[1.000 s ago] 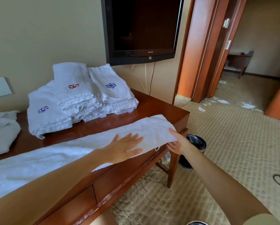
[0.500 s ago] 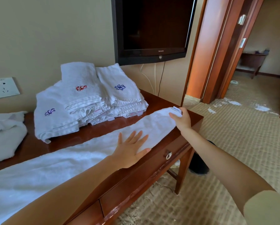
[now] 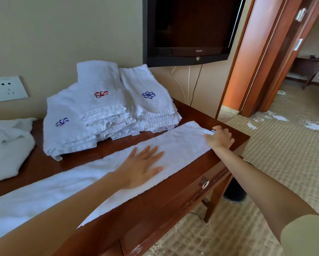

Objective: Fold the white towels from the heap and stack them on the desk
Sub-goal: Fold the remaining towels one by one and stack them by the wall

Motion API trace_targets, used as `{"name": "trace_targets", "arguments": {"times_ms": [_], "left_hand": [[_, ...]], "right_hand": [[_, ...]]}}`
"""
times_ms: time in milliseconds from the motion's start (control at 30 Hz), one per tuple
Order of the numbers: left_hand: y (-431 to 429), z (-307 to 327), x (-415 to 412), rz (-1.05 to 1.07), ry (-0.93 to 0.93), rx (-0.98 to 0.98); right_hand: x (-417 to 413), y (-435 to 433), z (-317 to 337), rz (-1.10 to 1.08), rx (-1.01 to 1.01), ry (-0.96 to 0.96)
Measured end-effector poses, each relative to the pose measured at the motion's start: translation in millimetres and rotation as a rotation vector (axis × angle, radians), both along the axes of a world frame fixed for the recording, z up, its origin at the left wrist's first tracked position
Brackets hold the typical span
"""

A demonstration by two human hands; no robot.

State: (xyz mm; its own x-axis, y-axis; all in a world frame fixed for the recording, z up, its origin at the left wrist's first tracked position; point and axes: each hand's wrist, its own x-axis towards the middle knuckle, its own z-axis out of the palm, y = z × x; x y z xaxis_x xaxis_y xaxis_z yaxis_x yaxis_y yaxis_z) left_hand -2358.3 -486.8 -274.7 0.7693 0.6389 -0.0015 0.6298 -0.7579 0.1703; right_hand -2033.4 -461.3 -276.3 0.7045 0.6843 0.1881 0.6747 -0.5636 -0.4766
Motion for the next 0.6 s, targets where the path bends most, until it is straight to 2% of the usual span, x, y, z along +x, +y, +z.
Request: {"name": "trace_targets", "arguments": {"times_ms": [67, 167, 267, 400, 600], "left_hand": [[0, -4, -17, 0.004, -0.022, -0.022], [-11, -6, -30, 0.018, -0.058, -0.029], [-25, -8, -43, 0.057, -0.053, -0.015], [-47, -4, -70, 0.113, -0.034, -0.002], [-84, -1, -151, 0.237, 0.014, 0.003]], "right_hand": [[-13, 0, -1, 0.022, 0.014, -0.14], [-43, -3, 0, 0.166, 0.009, -0.233], [-88, -17, -1, 0.414, 0.022, -0.194], [-155, -47, 0, 0.612, 0.08, -0.109], [-262, -95, 2, 0.955, -0.009, -0.013]]}}
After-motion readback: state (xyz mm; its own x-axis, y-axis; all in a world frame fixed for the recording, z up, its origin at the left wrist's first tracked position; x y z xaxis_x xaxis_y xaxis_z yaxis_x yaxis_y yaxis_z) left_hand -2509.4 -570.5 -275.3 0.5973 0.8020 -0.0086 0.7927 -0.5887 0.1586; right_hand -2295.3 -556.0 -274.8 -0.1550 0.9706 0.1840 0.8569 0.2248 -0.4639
